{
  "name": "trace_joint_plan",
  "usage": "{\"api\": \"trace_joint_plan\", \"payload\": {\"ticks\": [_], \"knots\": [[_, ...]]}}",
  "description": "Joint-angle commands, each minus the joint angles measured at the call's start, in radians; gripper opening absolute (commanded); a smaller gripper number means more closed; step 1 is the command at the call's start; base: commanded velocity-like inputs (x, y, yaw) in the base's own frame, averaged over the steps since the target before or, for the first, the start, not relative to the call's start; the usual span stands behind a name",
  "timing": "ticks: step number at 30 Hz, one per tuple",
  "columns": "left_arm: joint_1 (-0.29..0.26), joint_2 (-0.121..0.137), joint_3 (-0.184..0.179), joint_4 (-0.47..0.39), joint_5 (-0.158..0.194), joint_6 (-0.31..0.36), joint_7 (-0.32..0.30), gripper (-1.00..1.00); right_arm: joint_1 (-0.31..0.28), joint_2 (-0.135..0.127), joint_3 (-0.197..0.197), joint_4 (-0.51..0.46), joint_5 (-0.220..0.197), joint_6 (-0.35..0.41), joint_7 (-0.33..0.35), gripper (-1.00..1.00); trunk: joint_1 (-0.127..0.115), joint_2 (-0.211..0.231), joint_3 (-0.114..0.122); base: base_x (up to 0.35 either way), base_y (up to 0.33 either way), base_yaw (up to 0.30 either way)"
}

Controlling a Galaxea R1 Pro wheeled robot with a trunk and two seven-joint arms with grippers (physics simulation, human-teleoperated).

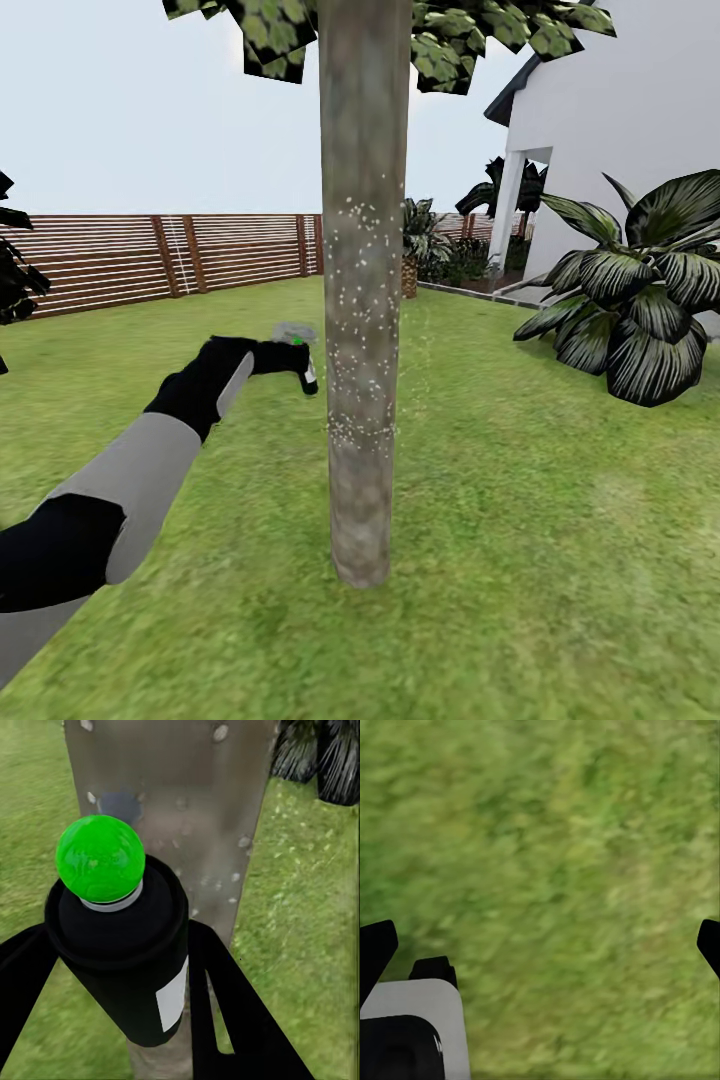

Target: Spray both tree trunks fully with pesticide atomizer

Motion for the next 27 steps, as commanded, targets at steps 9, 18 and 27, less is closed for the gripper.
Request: {"api": "trace_joint_plan", "payload": {"ticks": [9, 18, 27], "knots": [[0.000, 0.002, 0.020, -0.088, -0.006, 0.037, 0.001, -1.00, 0.000, -0.001, 0.000, 0.000, 0.000, 0.000, 0.000, 1.00, 0.000, 0.000, 0.000, 0.000, 0.000, 0.000], [0.000, 0.006, 0.119, -0.275, -0.010, 0.197, 0.004, -1.00, 0.000, -0.001, 0.000, 0.000, 0.000, 0.000, 0.000, 1.00, 0.000, 0.000, 0.000, 0.000, 0.000, 0.000], [0.000, 0.044, 0.131, -0.170, -0.010, 0.196, 0.006, -1.00, 0.000, -0.001, 0.000, 0.000, 0.000, 0.000, 0.000, 1.00, 0.000, 0.000, 0.000, 0.000, 0.000, 0.000]]}}
